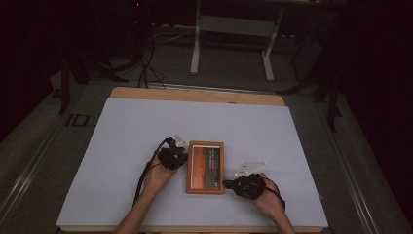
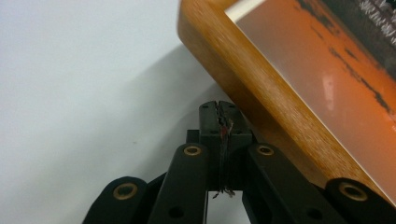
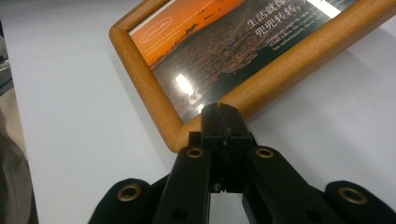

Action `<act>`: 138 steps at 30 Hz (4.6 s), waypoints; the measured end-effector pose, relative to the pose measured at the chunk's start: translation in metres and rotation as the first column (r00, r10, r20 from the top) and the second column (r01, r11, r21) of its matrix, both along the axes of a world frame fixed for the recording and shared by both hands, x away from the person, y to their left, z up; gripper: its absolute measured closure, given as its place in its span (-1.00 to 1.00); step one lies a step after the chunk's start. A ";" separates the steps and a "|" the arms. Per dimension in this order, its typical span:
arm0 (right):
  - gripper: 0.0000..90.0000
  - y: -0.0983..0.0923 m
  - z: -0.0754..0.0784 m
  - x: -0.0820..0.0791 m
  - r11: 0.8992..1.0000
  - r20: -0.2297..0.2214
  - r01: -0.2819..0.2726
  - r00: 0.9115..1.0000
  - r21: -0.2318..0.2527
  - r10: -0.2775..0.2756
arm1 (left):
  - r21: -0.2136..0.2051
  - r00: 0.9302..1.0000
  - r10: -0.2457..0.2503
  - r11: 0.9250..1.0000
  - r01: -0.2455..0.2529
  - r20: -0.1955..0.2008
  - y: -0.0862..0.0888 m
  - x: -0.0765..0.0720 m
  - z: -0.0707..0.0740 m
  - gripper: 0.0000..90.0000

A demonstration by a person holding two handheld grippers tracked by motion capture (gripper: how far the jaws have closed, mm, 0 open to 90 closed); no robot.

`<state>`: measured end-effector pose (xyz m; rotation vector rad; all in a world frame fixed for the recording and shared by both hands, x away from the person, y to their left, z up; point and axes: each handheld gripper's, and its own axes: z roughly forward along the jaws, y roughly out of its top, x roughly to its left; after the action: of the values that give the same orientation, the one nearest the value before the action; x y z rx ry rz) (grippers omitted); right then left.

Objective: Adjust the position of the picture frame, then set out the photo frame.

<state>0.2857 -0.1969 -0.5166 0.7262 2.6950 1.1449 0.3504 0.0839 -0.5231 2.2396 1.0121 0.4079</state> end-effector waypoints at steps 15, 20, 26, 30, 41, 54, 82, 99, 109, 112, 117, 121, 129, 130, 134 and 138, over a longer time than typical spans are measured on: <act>0.98 -0.003 0.003 0.001 0.999 0.033 0.031 0.999 0.016 -0.031 | -0.128 0.996 0.046 0.991 -0.036 0.074 0.028 -0.033 0.014 0.91; 0.97 -0.003 0.004 0.001 0.999 0.042 0.029 0.999 0.023 -0.030 | -0.170 0.992 0.077 0.984 -0.059 0.098 0.040 -0.041 0.020 0.89; 0.96 -0.004 0.005 0.003 0.999 0.052 0.039 0.998 0.029 -0.040 | -0.190 0.989 0.091 0.979 -0.067 0.120 0.045 -0.047 0.027 0.90; 0.94 -0.006 0.007 0.003 0.998 0.060 0.050 0.997 0.040 -0.052 | -0.201 0.988 0.091 0.977 -0.064 0.128 0.046 -0.049 0.029 0.84; 0.83 -0.007 0.009 0.005 0.991 0.086 0.107 0.990 0.083 -0.114 | -0.225 0.988 0.070 0.974 -0.037 0.139 0.045 -0.051 0.031 0.61; 0.82 -0.015 0.038 0.014 0.977 0.169 0.152 0.970 0.148 -0.176 | -0.241 0.988 0.085 0.969 -0.052 0.129 0.048 -0.058 0.029 0.33; 1.00 0.017 0.047 0.060 0.981 0.186 0.151 0.968 0.118 -0.172 | -0.213 0.985 0.094 0.975 -0.062 0.145 0.055 -0.075 0.031 0.20; 1.00 0.034 0.029 0.087 0.983 0.140 0.165 0.975 0.083 -0.175 | -0.204 0.983 0.095 0.977 -0.062 0.156 0.053 -0.076 0.032 0.17; 1.00 0.036 0.024 0.092 0.982 0.138 0.179 0.973 0.066 -0.187 | -0.206 0.984 0.100 0.976 -0.069 0.148 0.054 -0.075 0.031 0.16; 1.00 0.036 0.023 0.092 0.982 0.140 0.178 0.972 0.067 -0.186 | -0.204 0.984 0.098 0.977 -0.067 0.148 0.054 -0.075 0.031 0.16; 1.00 0.034 0.022 0.093 0.981 0.135 0.179 0.973 0.076 -0.188 | -0.206 0.984 0.097 0.976 -0.066 0.146 0.052 -0.075 0.031 0.16; 1.00 0.032 0.022 0.094 0.980 0.129 0.181 0.973 0.077 -0.190 | -0.206 0.985 0.098 0.976 -0.068 0.143 0.053 -0.075 0.031 0.15; 1.00 0.026 0.018 0.097 0.975 0.102 0.202 0.972 0.093 -0.211 | -0.212 0.985 0.112 0.974 -0.082 0.132 0.054 -0.073 0.029 0.14; 1.00 0.026 0.018 0.097 0.975 0.102 0.202 0.972 0.093 -0.211 | -0.212 0.985 0.112 0.974 -0.082 0.132 0.054 -0.073 0.029 0.14; 1.00 0.021 0.014 0.099 0.970 0.094 0.224 0.968 0.096 -0.233 | -0.213 0.985 0.112 0.974 -0.082 0.132 0.054 -0.073 0.029 0.14; 1.00 0.017 0.011 0.101 0.968 0.086 0.237 0.966 0.086 -0.244 | -0.210 0.985 0.110 0.974 -0.081 0.130 0.053 -0.073 0.029 0.13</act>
<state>0.3867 -0.1795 -0.5058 0.9541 2.4163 1.1912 0.2770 0.1370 -0.4939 1.9566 1.0402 0.4750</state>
